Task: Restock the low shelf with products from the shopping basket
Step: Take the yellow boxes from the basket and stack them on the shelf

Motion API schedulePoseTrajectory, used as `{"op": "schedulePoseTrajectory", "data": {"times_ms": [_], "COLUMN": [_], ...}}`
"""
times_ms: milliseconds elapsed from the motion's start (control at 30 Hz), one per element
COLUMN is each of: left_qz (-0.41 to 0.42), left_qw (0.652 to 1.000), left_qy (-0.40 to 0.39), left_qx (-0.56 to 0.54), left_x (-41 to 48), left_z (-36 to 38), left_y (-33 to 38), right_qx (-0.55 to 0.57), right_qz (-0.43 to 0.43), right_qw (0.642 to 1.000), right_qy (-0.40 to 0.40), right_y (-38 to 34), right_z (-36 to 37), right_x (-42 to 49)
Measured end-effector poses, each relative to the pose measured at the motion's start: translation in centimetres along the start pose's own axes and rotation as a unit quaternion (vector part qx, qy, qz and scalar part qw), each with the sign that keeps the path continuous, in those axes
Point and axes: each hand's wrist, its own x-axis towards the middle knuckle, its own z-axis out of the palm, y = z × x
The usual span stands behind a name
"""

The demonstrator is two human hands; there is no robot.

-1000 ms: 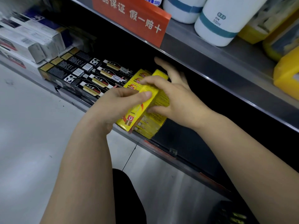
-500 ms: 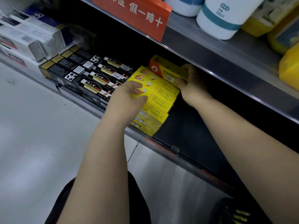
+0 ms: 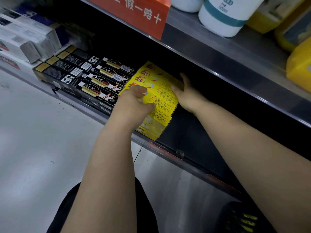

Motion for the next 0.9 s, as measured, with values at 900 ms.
{"op": "schedulePoseTrajectory", "data": {"times_ms": [900], "left_qz": [0.548], "left_qw": [0.636], "left_qy": [-0.507], "left_qx": [0.198], "left_x": [-21.0], "left_z": [22.9], "left_y": [13.8], "right_qx": [0.325], "right_qz": [0.303], "right_qw": [0.852], "right_qy": [0.277], "right_y": [23.2], "right_z": [-9.9], "right_x": [-38.3]}}
